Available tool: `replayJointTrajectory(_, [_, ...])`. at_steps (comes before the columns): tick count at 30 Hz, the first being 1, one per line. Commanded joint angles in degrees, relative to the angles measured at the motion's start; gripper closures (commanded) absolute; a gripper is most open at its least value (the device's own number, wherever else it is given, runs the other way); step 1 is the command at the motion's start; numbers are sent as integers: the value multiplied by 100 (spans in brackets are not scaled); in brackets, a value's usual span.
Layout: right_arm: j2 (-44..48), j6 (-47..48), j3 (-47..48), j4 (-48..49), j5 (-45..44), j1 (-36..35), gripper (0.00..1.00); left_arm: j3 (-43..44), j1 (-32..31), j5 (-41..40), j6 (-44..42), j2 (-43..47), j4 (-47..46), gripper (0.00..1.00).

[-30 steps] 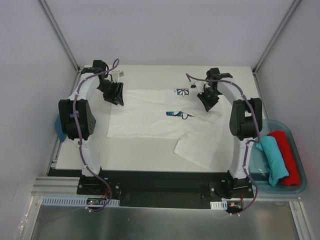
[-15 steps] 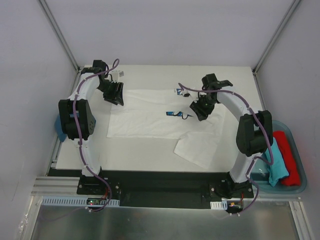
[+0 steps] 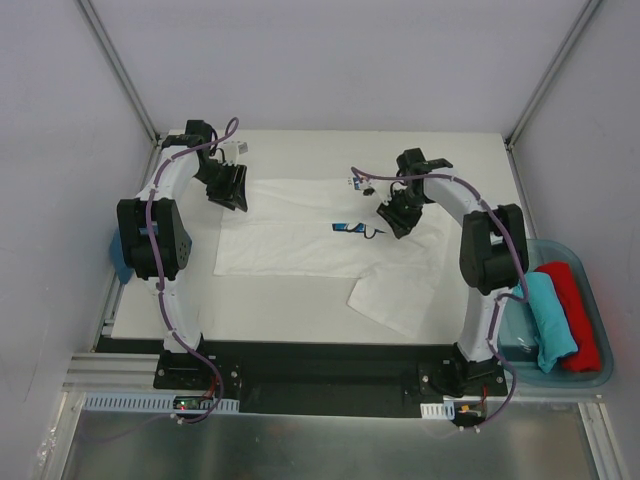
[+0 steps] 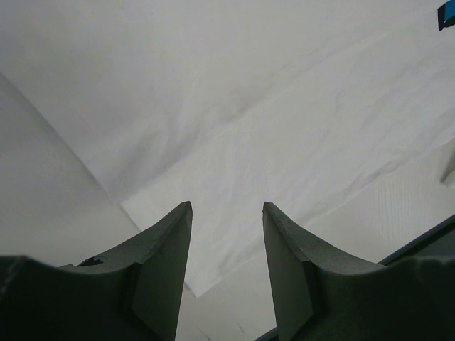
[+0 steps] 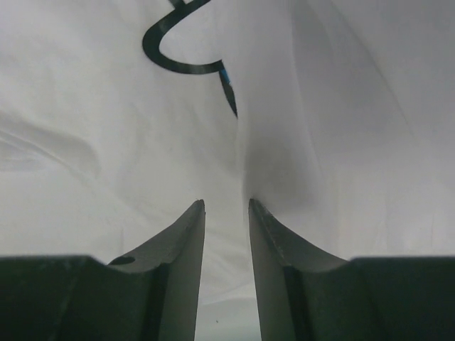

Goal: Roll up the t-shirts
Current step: Fold the T-shirt at the center of the board.

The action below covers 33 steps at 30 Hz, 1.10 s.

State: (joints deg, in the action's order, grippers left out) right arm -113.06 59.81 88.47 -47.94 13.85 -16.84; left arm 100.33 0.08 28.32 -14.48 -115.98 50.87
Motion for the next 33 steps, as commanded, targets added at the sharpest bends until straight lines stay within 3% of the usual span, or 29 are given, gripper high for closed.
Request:
replayJointTrajectory(1, [-488,-22,644,-171,-84,207,68,-119,10,43,-20,155,98,56])
replayJointTrajectory(5, [-945,-206,1216,-146,-320,374,69,-172,10,42,-28,164,90,56])
replayJointTrajectory(11, [-929,-382,1340,364,-1051,401,68,-172,10,42,-20,146,98,55])
replayJointTrajectory(15, [-517,-444,1156,329,-280,357,68,-190,1,25,-28,146,98,56])
replayJointTrajectory(20, [292,-128,208,610,83,41,65,-207,10,7,-37,164,98,55])
replayJointTrajectory(33, [206,197,-154,523,93,-135,66,-172,1,7,-46,146,125,55])
